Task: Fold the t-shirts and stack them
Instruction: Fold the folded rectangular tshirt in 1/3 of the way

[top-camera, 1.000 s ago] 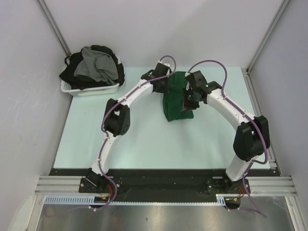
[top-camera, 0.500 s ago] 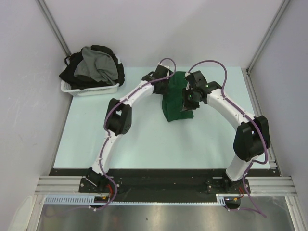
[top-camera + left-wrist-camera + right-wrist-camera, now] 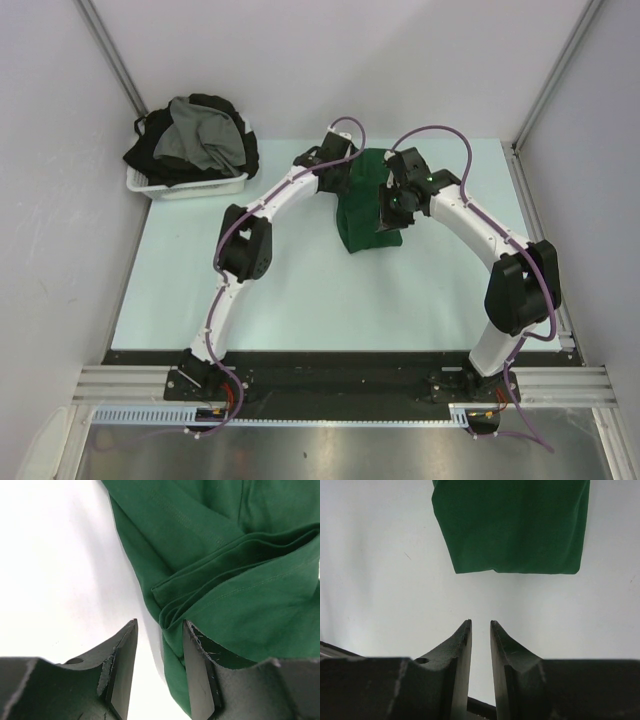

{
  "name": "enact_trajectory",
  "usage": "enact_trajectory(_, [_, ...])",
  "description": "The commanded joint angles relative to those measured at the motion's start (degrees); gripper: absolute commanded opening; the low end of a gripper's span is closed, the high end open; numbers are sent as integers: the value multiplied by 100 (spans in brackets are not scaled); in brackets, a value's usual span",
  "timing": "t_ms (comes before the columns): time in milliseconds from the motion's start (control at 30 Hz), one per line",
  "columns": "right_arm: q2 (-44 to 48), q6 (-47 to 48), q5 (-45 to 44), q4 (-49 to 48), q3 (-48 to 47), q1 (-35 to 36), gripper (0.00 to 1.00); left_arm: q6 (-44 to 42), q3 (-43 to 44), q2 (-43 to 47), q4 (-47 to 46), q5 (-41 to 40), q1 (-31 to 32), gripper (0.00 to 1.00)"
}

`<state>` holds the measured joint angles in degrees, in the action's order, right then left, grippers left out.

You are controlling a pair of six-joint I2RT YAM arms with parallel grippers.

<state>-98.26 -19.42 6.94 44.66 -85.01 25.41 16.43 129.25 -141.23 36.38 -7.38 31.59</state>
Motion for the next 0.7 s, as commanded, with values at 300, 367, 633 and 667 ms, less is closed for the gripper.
enact_trajectory(300, [158, 0, -26, -72, 37, 26, 26, -34, 267, 272, -281, 166, -4, 43])
enact_trajectory(367, [158, 0, -26, -63, 37, 26, 26, -25, 267, 245, -281, 201, -4, 43])
enact_trajectory(633, [158, 8, -52, -54, 11, 26, 26, -8, 197, 96, -237, 316, -4, 43])
enact_trajectory(667, [158, 8, -52, -46, 2, 26, 26, 1, 188, 87, -237, 307, -4, 43])
